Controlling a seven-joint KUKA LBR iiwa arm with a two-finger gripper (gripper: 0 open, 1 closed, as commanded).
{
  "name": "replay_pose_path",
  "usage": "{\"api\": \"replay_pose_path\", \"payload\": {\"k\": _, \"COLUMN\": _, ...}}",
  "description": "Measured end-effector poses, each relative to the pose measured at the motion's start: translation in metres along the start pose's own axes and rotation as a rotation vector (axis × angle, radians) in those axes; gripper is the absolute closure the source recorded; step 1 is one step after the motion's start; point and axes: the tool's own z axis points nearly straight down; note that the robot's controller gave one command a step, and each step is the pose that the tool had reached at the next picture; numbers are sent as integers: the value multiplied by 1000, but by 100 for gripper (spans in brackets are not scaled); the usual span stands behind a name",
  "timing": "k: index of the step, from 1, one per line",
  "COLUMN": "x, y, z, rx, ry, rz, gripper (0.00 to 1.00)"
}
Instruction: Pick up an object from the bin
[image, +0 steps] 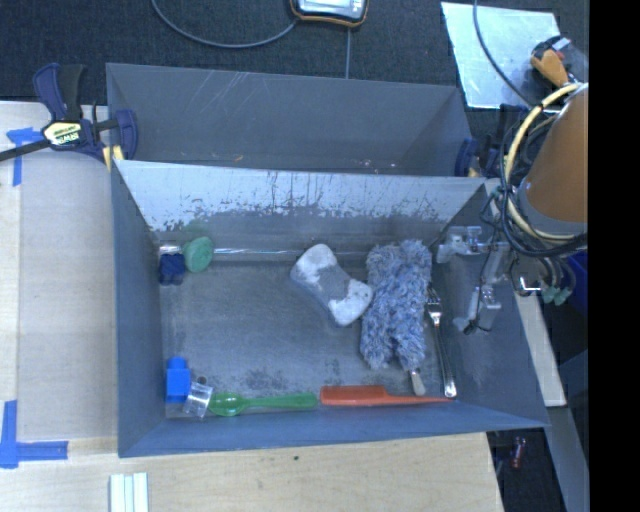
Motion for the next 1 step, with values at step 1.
{"api": "replay_pose_path", "payload": {"k": 1, "x": -2, "y": 1, "z": -5, "rx": 1, "ry": -9, "rz": -4, "gripper": 0}}
